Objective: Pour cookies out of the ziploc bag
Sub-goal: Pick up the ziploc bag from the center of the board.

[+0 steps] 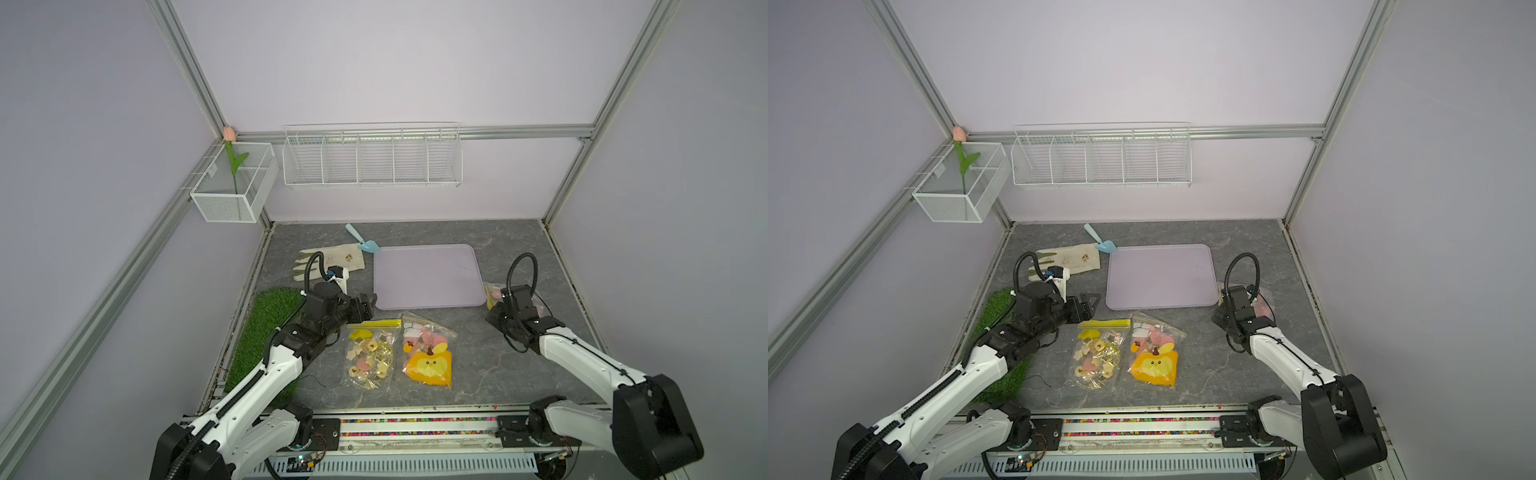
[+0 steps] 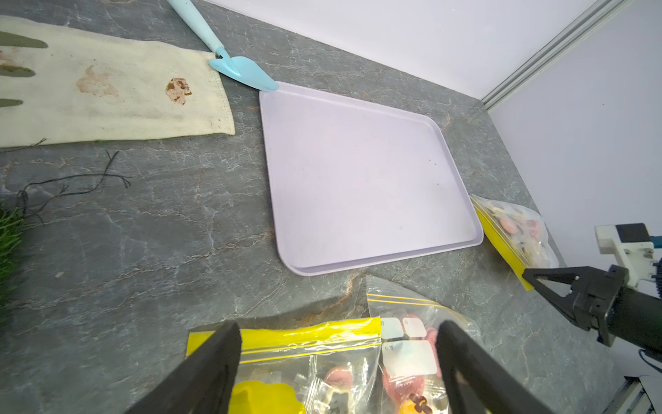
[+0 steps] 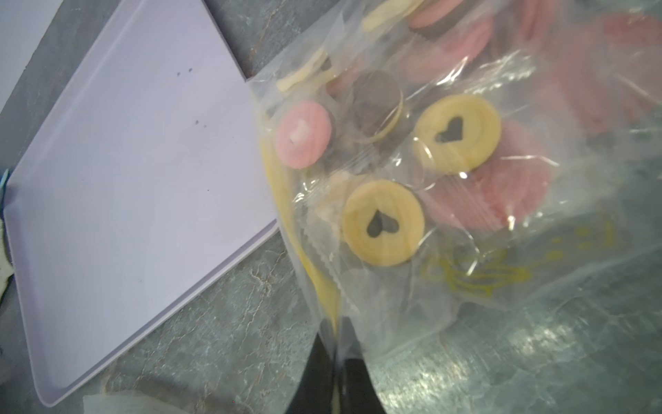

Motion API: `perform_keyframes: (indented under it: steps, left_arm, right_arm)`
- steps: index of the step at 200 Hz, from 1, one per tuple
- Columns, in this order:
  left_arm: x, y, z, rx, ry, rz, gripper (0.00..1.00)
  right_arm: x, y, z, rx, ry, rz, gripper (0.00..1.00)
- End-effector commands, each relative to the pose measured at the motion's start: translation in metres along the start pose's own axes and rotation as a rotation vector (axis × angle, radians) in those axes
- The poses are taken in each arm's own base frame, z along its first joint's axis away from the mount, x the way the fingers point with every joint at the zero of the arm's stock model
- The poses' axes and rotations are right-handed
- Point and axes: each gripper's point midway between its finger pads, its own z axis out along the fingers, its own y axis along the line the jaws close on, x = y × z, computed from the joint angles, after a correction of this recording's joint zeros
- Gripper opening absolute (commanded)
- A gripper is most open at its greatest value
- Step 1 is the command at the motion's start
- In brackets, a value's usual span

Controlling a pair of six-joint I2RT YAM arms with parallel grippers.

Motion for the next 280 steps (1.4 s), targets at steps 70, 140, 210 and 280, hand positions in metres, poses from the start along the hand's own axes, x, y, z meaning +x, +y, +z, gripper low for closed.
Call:
perform_keyframes:
  steps: [70, 140, 210, 280]
  left_arm:
    - [-0.021, -0.052, -0.003, 0.240, -0.045, -0.009, 0.86]
    - [-0.015, -0.113, 0.008, 0.416, 0.085, -0.372, 0.82]
    - [0.010, -0.168, 0.039, 0.541, 0.201, -0.583, 0.81]
    - [0.018, -0.192, 0.073, 0.631, 0.281, -0.727, 0.70]
  right_arm:
    - [-0.014, 0.007, -0.065, -0.059, 0.007, -0.087, 0.06]
    - [-0.007, 0.037, -0.100, -0.272, 0.033, -0.050, 0.07]
    - [-0.004, 0.075, -0.114, -0.474, 0.005, -0.050, 0.06]
    - [0.000, 0.112, -0.123, -0.628, -0.035, -0.101, 0.07]
